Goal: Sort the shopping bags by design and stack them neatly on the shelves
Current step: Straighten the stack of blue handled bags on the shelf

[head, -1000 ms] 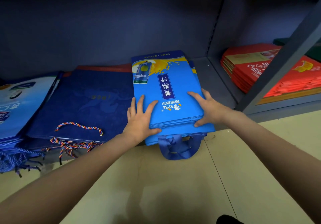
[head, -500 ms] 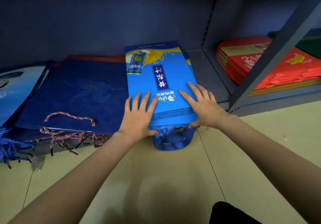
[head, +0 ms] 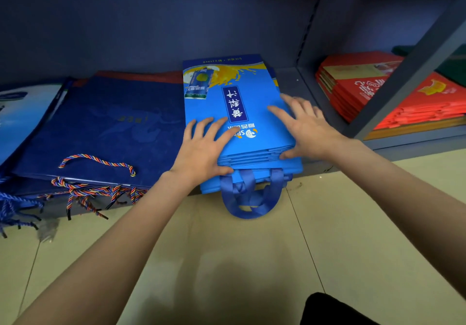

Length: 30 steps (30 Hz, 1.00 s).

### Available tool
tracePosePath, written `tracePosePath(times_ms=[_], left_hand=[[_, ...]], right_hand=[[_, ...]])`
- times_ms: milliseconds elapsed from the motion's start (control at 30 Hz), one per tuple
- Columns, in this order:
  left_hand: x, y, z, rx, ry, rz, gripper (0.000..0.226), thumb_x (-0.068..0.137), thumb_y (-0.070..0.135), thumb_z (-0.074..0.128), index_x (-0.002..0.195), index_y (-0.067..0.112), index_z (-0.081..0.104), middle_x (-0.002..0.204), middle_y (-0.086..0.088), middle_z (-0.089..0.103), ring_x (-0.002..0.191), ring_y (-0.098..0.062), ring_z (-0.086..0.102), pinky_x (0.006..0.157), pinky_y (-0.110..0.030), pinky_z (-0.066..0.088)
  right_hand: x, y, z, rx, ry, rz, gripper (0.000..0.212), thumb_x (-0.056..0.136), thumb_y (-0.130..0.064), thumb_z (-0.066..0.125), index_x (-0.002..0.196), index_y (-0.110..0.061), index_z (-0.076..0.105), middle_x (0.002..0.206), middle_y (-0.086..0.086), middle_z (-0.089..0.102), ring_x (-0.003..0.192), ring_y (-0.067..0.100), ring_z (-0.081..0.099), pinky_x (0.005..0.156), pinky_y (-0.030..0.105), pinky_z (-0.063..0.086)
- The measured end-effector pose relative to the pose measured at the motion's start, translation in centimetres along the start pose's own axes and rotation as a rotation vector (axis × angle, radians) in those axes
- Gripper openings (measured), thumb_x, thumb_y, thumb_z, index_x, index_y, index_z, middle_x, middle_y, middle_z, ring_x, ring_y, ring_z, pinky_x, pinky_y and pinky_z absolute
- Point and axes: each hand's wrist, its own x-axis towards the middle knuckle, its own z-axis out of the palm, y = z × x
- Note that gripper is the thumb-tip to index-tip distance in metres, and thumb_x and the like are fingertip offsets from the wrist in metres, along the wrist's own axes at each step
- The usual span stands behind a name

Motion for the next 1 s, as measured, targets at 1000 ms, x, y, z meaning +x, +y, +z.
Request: tracePosePath(times_ms=[1000], left_hand=[[3.5, 0.4, -6.7, 0.158, 0.512, -0.102, 0.056, 0.053, 0.019, 0.084, 0.106, 0.014, 0.066, 0.087, -0.004, 0.066, 0.074, -0.030, 0.061, 0.066, -0.034, 0.047]], right_hand=[[-2.4, 2.3, -1.5, -0.083, 0.751, -0.416, 0.055, 0.078, -0.010, 0.065, 0.130, -0.008, 0.045, 0.135, 0.021, 0.041, 0.116, 0.039, 0.044, 0.100, 0.050, 0.034]])
